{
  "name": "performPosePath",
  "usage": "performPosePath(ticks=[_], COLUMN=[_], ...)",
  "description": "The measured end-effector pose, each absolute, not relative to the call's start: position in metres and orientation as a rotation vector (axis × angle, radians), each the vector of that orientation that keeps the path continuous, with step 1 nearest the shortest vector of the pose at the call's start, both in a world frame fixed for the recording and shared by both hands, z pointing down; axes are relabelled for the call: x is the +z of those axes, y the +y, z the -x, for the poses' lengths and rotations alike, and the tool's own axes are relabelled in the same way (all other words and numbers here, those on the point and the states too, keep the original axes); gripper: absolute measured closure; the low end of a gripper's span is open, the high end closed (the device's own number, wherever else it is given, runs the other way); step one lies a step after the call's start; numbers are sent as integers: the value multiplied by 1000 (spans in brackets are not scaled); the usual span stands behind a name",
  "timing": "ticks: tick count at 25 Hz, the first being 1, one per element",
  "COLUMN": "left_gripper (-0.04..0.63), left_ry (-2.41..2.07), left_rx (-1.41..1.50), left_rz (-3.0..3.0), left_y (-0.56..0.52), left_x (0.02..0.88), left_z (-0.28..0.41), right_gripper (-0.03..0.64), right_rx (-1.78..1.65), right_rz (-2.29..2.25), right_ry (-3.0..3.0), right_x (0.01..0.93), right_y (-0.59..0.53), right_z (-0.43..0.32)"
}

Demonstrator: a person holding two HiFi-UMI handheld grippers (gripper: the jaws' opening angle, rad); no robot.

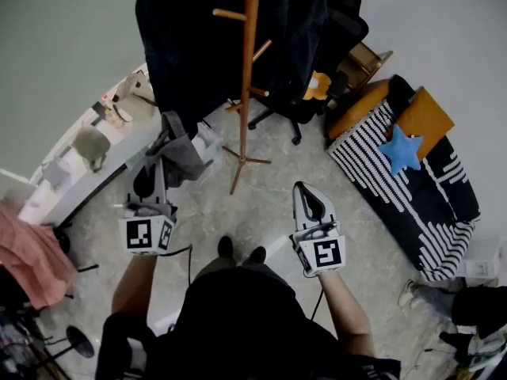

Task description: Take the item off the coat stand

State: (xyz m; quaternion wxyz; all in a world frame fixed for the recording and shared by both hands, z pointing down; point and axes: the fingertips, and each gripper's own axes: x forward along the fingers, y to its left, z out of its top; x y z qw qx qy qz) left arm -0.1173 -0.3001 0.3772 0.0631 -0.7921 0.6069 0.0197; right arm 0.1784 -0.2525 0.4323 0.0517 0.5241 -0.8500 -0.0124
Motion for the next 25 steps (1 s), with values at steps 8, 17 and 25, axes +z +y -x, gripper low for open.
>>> performPosePath(ticks=[8, 17, 25], left_gripper=[569, 569, 569], left_ry=[1839, 1847, 1839], left_rx=[31, -9, -15], left_rz=[2403, 2438, 2460], left_y=[-284, -274, -268], left_x=[416, 462, 484], left_z=[117, 114, 111], right_gripper=[598, 598, 598], right_rx=[-45, -23, 25], right_rz=[-1620, -1646, -1658], right_ry=[-2578, -2562, -2543], right_x=[436, 442, 450], right_y=[-250, -253, -260], right_z=[-181, -184, -182])
